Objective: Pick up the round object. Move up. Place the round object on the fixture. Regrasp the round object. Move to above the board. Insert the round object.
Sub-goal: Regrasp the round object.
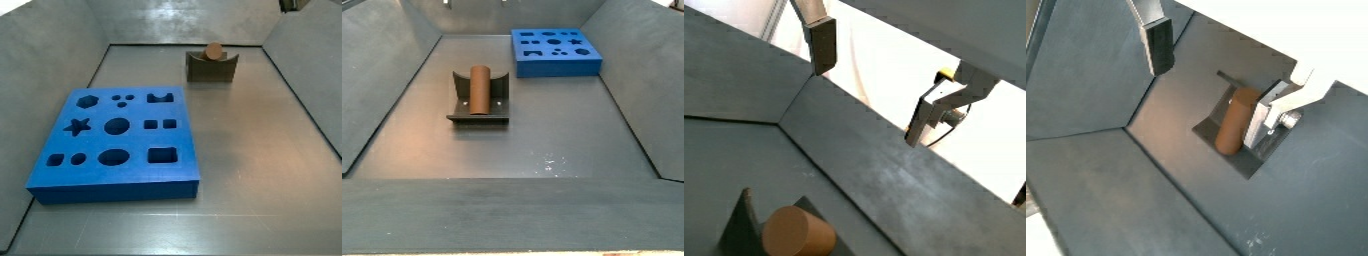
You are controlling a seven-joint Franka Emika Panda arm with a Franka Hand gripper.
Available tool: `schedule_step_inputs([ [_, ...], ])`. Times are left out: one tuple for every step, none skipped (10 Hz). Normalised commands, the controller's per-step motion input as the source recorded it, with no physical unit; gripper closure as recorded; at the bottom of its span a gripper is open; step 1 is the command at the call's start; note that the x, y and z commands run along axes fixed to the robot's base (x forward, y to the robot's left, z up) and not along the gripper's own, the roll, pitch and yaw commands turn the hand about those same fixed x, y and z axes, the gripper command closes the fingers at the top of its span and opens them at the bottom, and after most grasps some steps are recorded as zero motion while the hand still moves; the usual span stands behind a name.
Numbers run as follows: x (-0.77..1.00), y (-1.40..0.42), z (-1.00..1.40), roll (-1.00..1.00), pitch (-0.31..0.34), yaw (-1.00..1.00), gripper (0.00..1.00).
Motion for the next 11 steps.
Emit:
schedule_step_inputs([
  [0.09,-0.04,-0.02,0.73,0.236,0.12,0.0],
  [0.09,-0.04,-0.02,0.56,0.221,0.14,0.0],
  [0.09,-0.04,-0.01,0.43,0.194,0.17,0.0],
  [0.04,0.07,-1.0,0.48,0.113,0.28,0.0],
  [0.04,0.07,-1.0,0.44,0.08,0.28,0.0],
  [0.05,0.06,-1.0,0.37,0.016,0.25,0.0],
  [0.06,0.06,-1.0,0.3,-0.028,0.23,0.0],
  [0.07,0.05,-1.0,0.22,-0.088,0.19,0.0],
  [0.08,0.05,-1.0,0.19,-0.134,0.15,0.0],
  [0.09,0.05,-1.0,0.16,-0.161,0.13,0.0],
  [0.1,0.04,-1.0,0.14,-0.198,0.07,0.0],
])
